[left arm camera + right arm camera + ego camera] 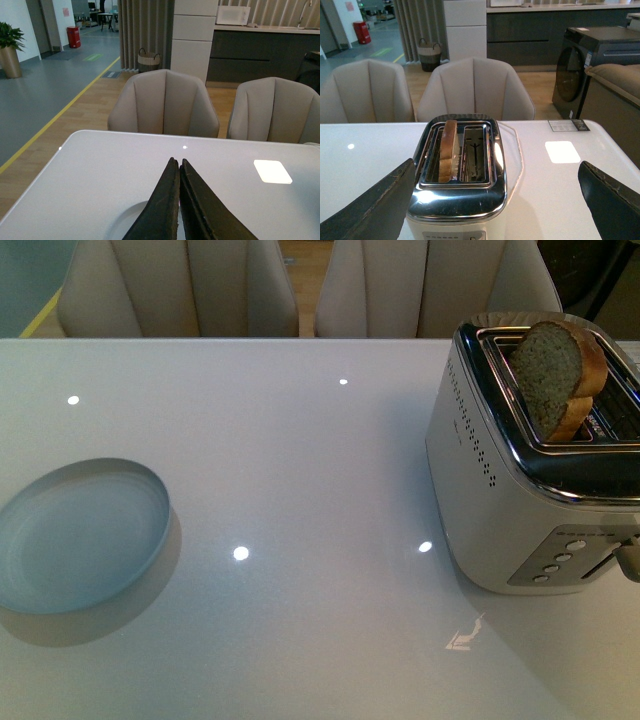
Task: Left arm holds plate, right arm toasts bread
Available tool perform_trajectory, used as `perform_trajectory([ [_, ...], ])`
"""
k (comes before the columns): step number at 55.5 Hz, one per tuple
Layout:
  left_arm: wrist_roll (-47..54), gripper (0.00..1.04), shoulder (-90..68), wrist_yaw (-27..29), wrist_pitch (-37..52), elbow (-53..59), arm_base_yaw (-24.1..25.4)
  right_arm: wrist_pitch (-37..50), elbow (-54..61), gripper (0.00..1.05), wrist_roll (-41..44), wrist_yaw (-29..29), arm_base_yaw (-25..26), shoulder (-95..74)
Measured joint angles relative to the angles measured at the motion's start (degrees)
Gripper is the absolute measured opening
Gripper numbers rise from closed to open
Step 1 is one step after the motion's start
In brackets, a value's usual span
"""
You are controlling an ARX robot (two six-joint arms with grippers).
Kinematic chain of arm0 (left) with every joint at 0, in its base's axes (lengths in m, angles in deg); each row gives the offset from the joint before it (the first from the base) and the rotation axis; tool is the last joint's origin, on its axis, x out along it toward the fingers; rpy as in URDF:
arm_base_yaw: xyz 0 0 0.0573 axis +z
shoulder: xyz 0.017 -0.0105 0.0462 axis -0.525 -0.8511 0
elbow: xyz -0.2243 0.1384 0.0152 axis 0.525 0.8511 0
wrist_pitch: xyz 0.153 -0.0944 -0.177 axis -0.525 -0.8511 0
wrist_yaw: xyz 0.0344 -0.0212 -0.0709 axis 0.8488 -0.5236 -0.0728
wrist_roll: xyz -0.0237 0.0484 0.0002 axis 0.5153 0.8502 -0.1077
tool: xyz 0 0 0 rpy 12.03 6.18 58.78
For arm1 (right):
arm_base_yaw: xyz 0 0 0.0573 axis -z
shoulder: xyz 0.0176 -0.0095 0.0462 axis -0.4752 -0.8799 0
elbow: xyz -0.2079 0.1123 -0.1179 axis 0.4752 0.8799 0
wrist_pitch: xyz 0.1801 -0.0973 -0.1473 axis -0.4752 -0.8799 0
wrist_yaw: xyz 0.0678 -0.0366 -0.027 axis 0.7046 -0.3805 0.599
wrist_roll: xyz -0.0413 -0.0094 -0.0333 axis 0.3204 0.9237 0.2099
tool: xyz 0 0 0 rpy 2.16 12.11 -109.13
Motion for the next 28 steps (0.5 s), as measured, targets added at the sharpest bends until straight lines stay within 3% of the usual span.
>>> perform_trajectory([
  [16, 0.00, 0.03, 5.20, 0.00, -5.14, -0.02, 0.00, 0.00, 0.00, 0.96, 0.00, 0.00, 0.00, 0.00],
  [20, 0.02, 0.03, 11.93, 0.00, -13.68, -0.02, 0.00, 0.00, 0.00, 0.96, 0.00, -0.02, 0.00, 0.00],
  [28, 0.00, 0.03, 14.62, 0.00, -14.91, -0.02, 0.00, 0.00, 0.00, 0.96, 0.00, 0.00, 0.00, 0.00],
])
